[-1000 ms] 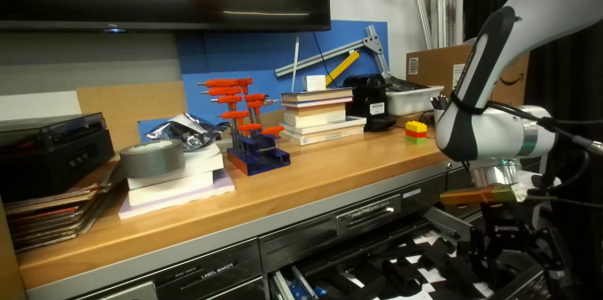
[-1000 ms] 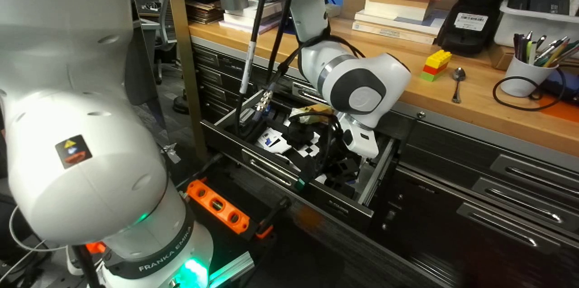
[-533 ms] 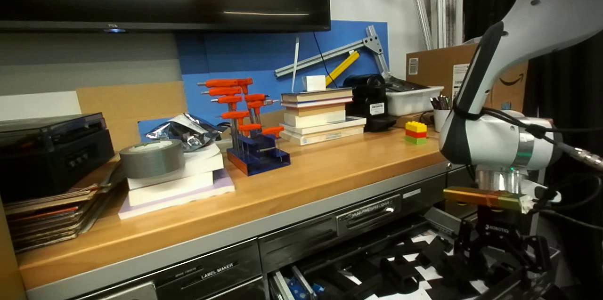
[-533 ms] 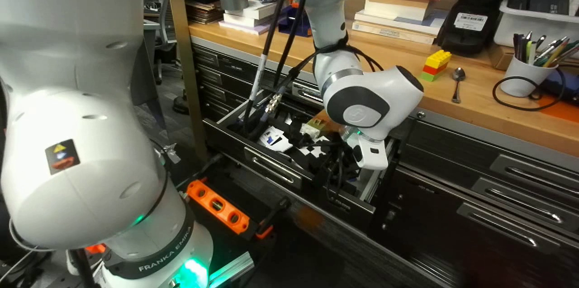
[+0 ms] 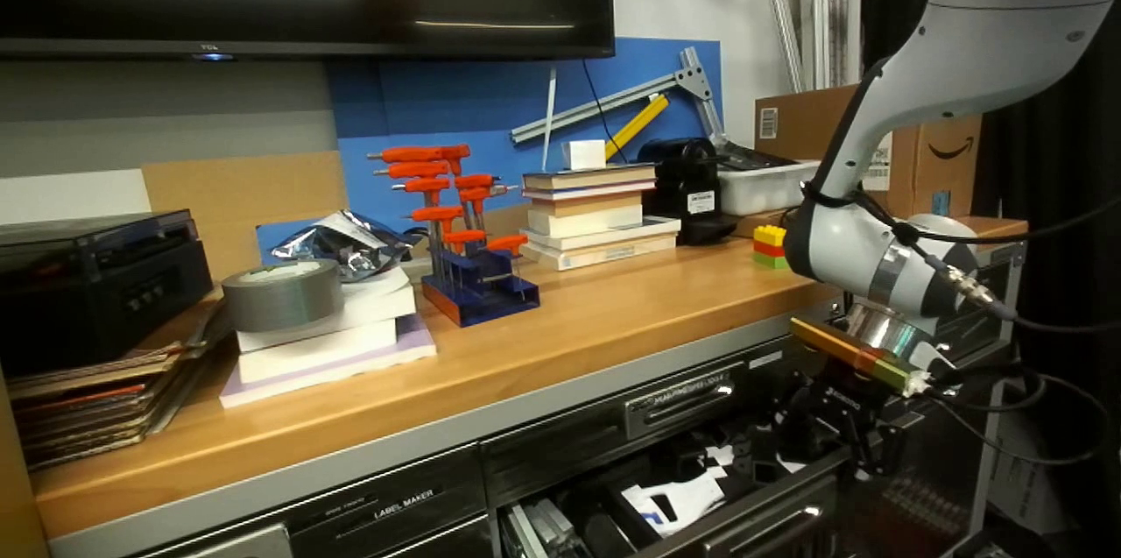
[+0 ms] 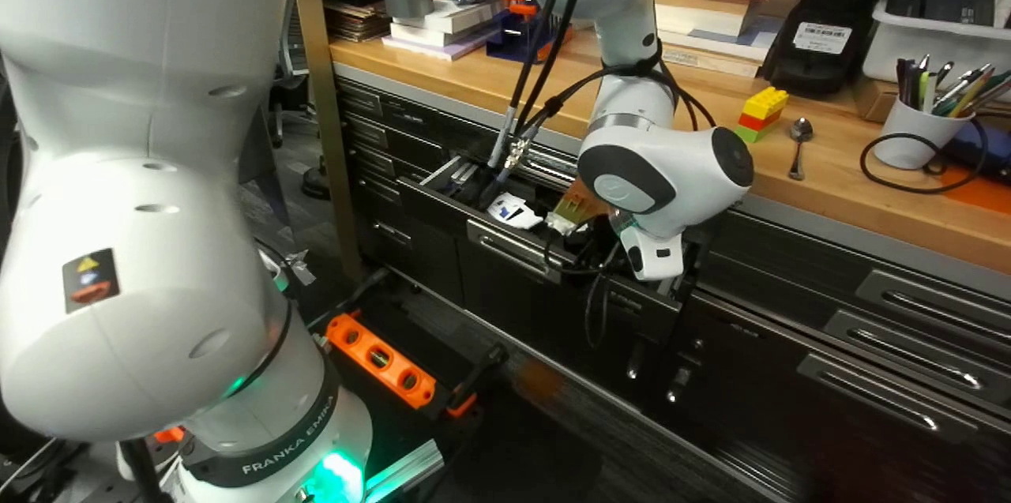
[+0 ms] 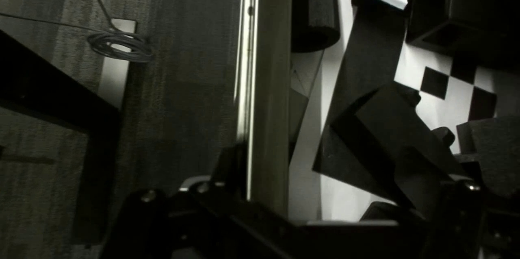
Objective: Put the black objects in the open drawer then close the drawer
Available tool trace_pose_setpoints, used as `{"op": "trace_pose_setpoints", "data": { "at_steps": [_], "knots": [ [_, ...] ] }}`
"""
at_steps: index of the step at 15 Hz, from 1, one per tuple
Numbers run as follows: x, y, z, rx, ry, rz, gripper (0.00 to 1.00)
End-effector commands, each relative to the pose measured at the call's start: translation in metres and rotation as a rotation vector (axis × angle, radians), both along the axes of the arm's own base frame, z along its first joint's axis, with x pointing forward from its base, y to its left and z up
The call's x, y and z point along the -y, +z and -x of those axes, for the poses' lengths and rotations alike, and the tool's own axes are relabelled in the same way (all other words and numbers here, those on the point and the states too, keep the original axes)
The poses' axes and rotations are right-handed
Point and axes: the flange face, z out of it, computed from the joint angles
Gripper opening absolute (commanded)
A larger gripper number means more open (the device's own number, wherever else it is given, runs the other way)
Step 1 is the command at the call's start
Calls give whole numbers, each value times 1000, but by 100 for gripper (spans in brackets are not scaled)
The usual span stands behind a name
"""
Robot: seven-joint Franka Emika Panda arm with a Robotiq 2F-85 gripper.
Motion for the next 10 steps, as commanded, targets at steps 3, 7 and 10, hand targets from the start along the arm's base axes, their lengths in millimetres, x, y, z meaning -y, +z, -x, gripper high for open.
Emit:
{"op": "trace_pose_setpoints", "data": {
  "at_steps": [3, 7, 10],
  "knots": [
    [-15, 23, -38, 181, 78, 31, 100],
    [-24, 61, -2, 227, 74, 175, 100],
    [-36, 93, 21, 289, 49, 276, 100]
  ]
}}
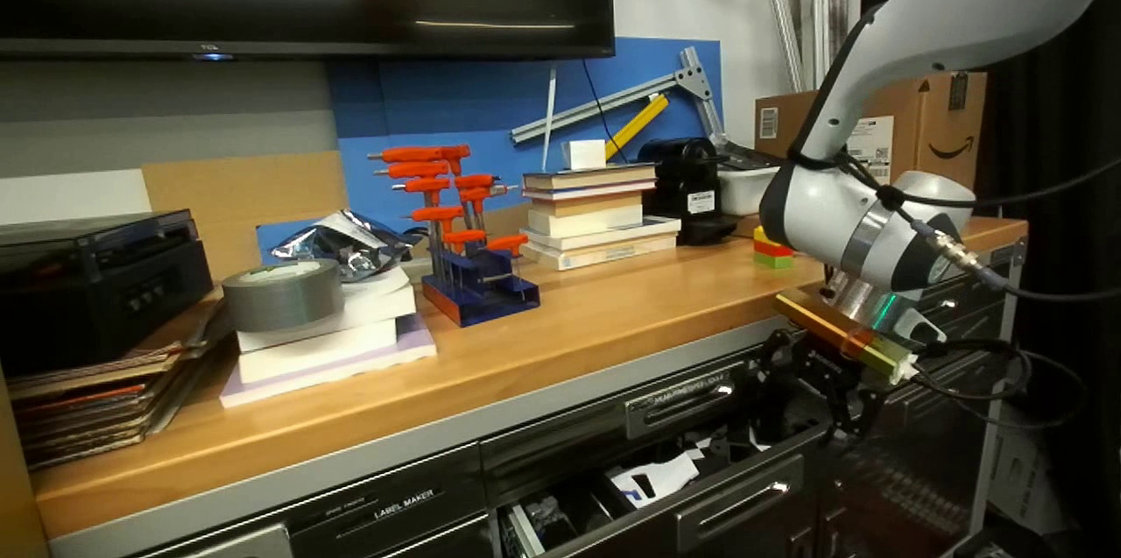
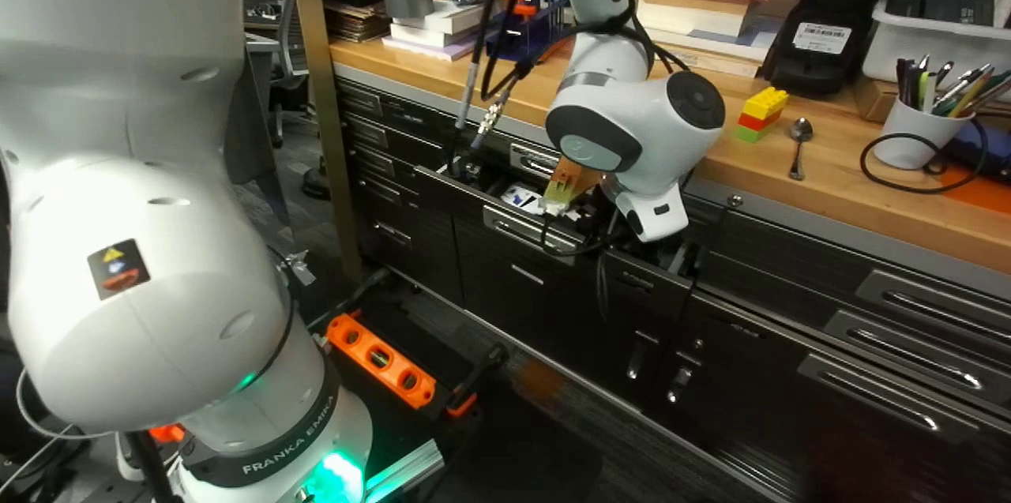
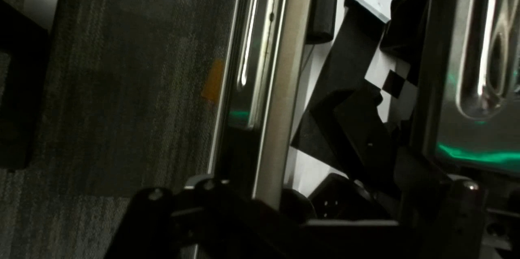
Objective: Put the black objects in the open drawer then close the drawer
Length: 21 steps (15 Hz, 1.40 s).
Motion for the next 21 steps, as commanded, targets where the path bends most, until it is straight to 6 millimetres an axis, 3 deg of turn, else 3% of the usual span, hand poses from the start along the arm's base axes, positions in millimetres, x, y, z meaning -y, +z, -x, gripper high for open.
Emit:
{"op": "trace_pose_setpoints", "data": {
  "at_steps": [1, 2, 6, 9, 14, 17, 21],
  "knots": [
    [-18, 48, 37, 83, -30, 101, 100],
    [-23, 48, 46, 37, -29, 109, 100],
    [-36, 10, 87, -220, -13, 138, 100],
    [-47, -8, 95, -400, 26, 175, 100],
    [-64, 13, 67, -582, 144, 233, 100],
    [-74, 19, 42, -664, 225, 220, 100],
    [-82, 17, 26, -807, 304, 194, 100]
  ]
}}
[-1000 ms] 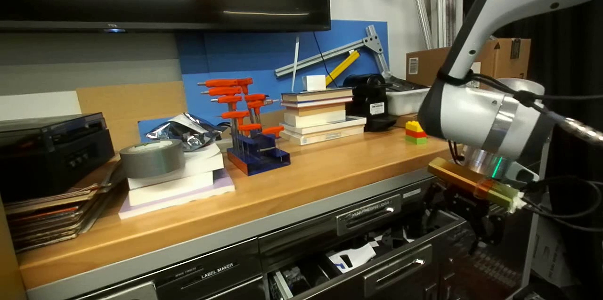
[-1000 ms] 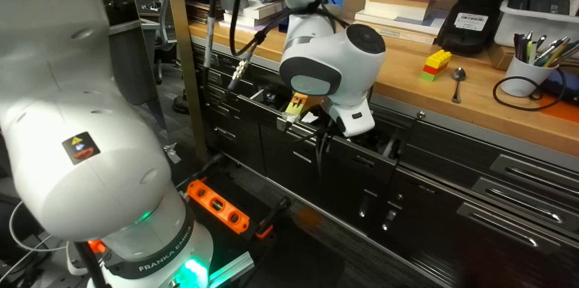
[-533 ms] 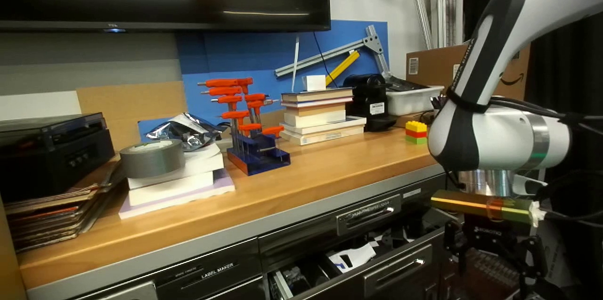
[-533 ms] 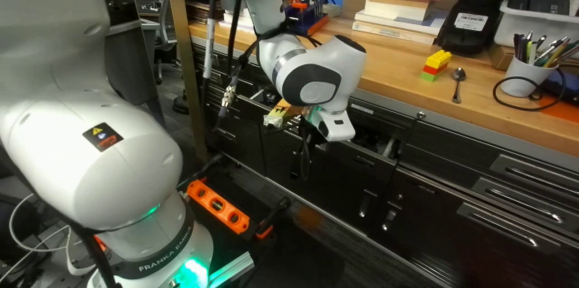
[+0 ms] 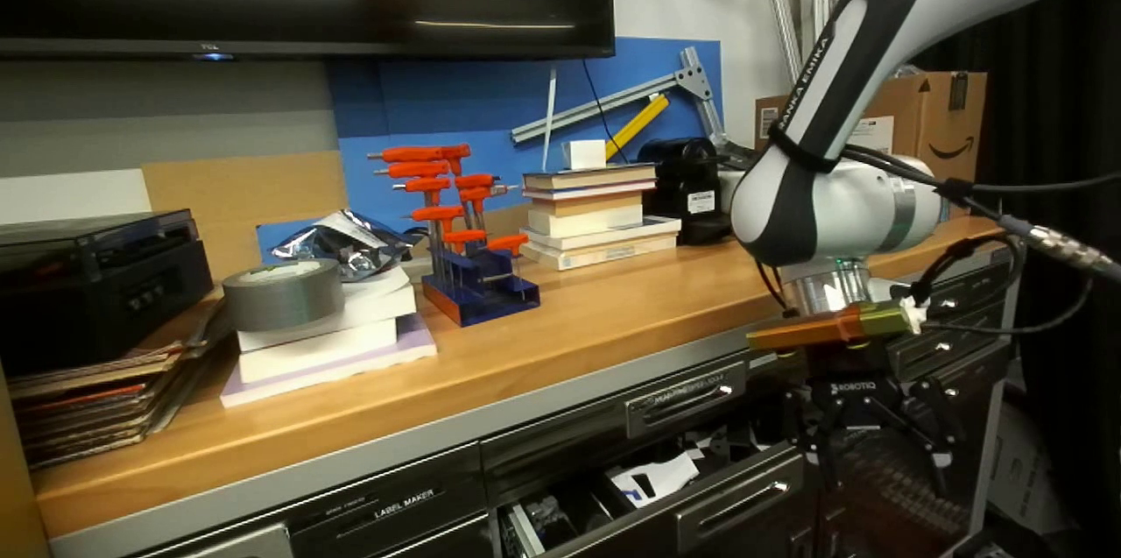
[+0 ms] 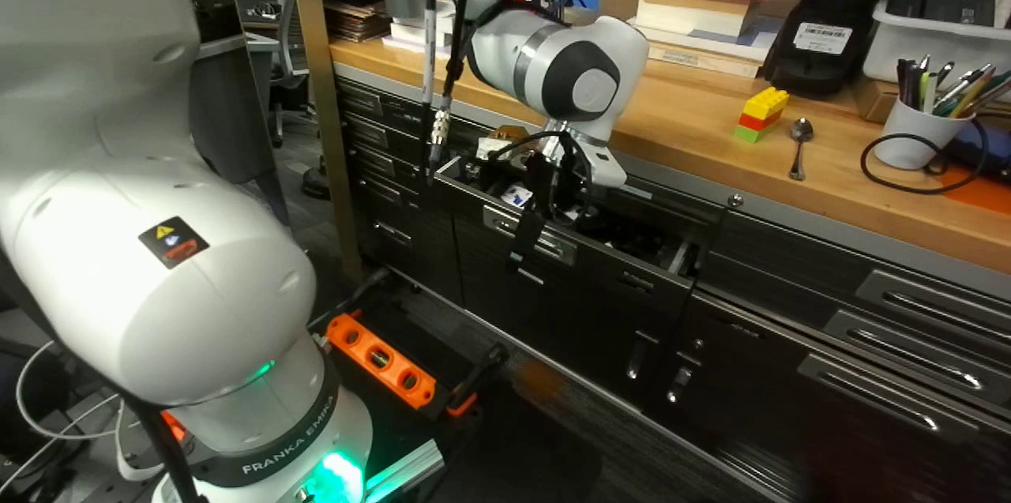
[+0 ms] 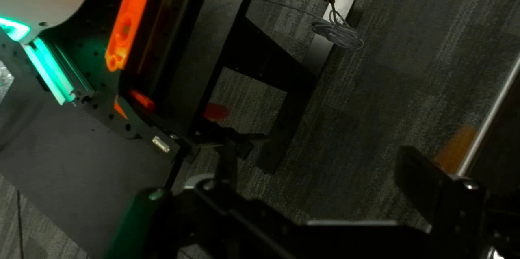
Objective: Put the black objects in the open drawer then close the drawer
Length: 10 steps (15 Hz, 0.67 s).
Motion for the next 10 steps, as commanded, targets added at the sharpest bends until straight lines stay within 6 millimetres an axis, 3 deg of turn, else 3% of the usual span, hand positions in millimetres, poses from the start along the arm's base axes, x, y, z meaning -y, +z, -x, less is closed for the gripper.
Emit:
{"op": "trace_pose_setpoints", "data": {
  "at_steps": [1, 5, 10],
  "knots": [
    [2, -8, -15, -167, 49, 4, 100],
    [7, -17, -18, -278, 69, -6, 100],
    [22, -49, -46, -280, 67, -38, 100]
  ]
}}
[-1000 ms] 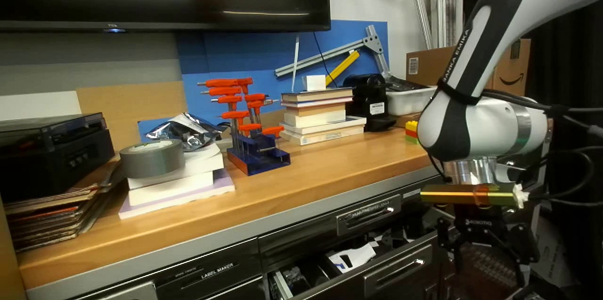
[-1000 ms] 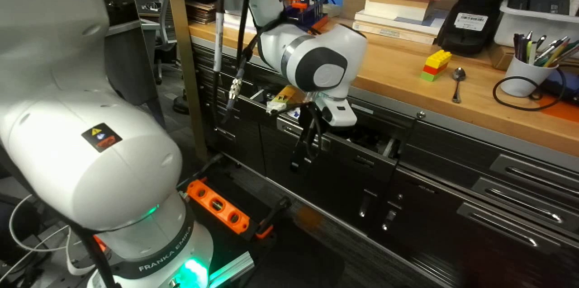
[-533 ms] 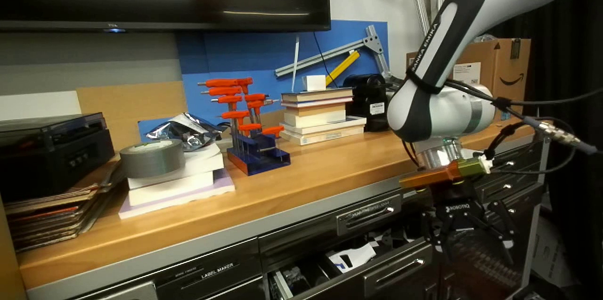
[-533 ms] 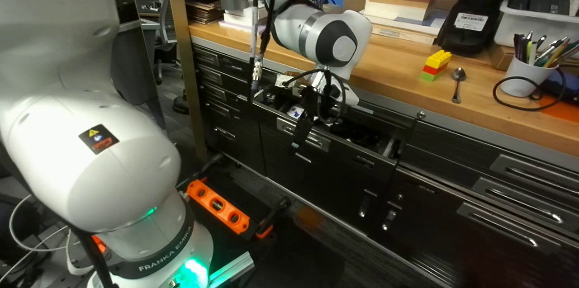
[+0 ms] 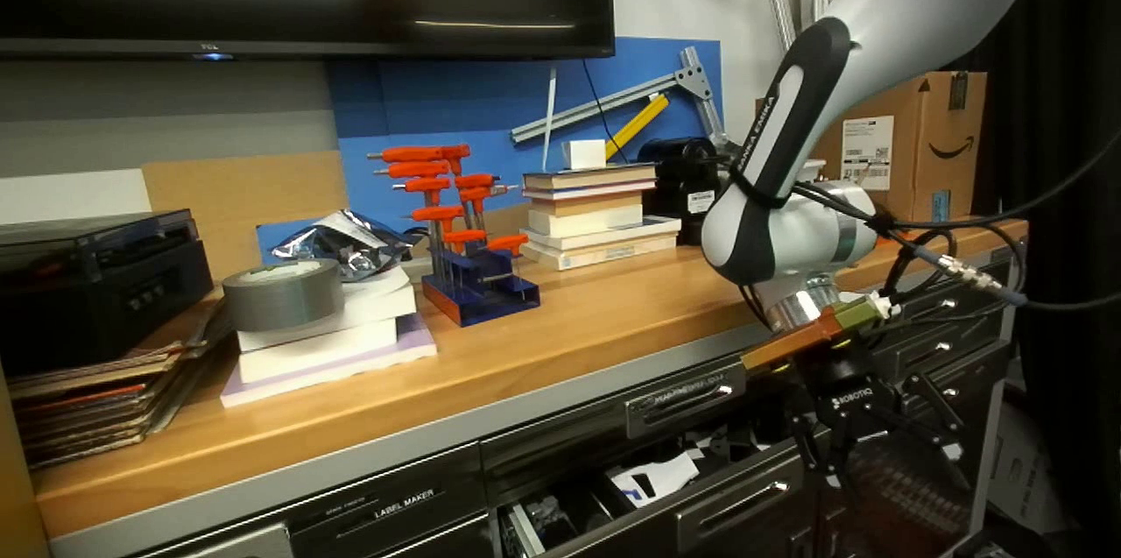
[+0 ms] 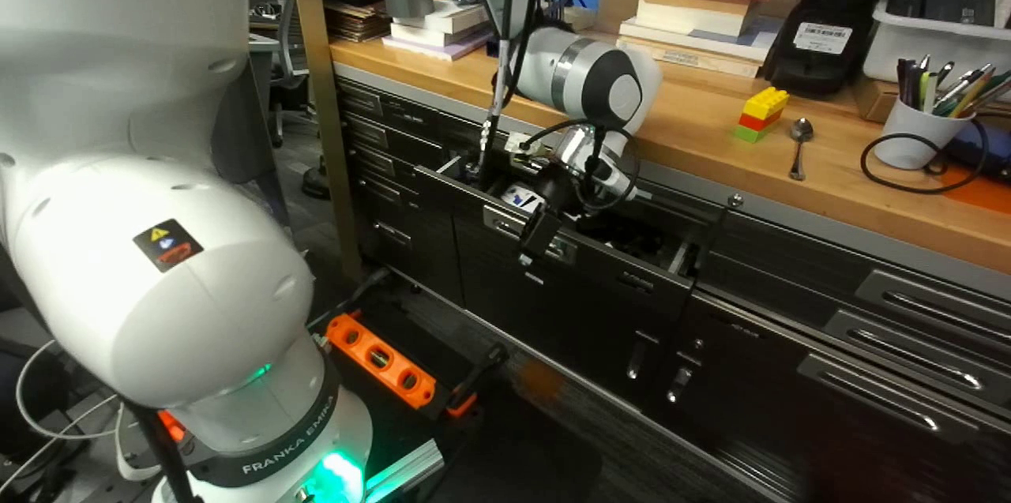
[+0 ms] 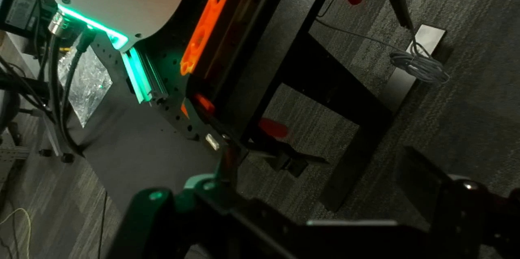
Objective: Put the black objects in the open drawer then close the drawer
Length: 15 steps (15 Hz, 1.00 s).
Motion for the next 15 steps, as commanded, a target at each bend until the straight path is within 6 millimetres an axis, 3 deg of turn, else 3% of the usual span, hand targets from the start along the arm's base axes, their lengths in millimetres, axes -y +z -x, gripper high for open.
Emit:
{"op": "trace_pose_setpoints", "data": {
  "at_steps": [1, 4, 9, 15],
  "knots": [
    [15, -24, -31, 23, 9, -48, 100],
    [25, -43, -54, 142, -35, -125, 100],
    [33, -55, -69, 347, -168, -251, 100],
    [22, -64, -89, 613, -306, -284, 100]
  ]
}}
